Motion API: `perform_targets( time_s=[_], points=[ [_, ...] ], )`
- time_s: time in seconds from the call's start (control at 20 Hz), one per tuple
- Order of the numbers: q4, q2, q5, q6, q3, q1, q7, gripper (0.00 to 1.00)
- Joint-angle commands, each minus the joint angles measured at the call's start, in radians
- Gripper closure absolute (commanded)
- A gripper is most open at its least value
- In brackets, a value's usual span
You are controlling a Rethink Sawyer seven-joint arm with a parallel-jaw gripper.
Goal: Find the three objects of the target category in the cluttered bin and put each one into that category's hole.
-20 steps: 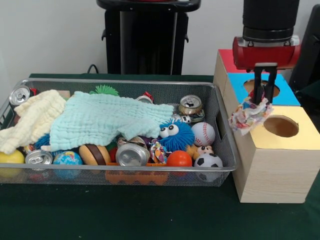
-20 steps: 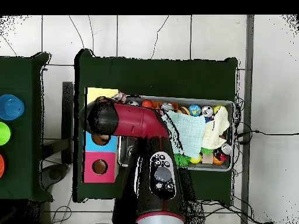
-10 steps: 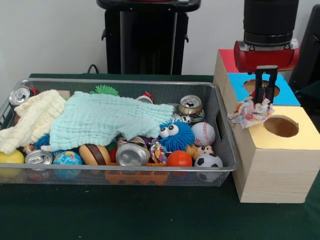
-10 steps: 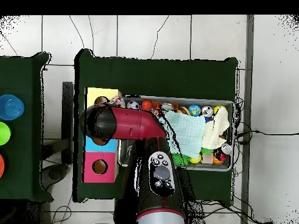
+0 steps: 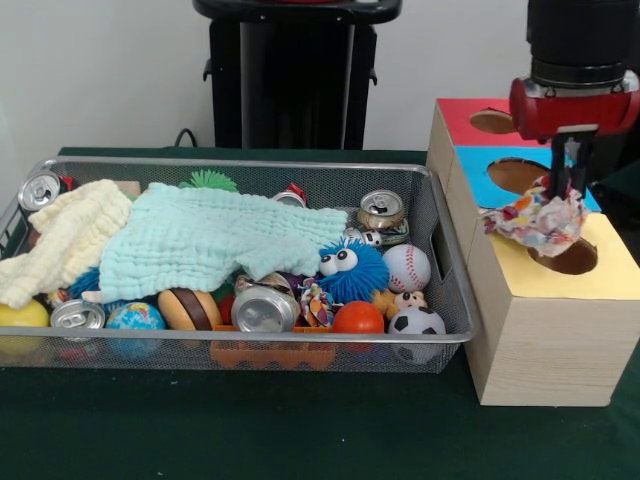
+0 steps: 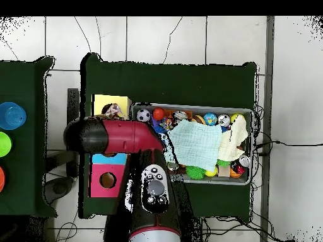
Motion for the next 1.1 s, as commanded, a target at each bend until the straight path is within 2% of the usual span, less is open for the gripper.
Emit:
perform_targets(
  time_s=[0.05,0.45,1.1],
  points=[
    [0.039,0.017,0.005,0.058,0.001,0.048,0.189,1.00],
    [0.007,0.031,0.026,0.080,-0.019,0.072,0.207,1.00],
    [0.035,0.025,0.030,0.042,-0.016,0.072,0.198,1.00]
  ],
)
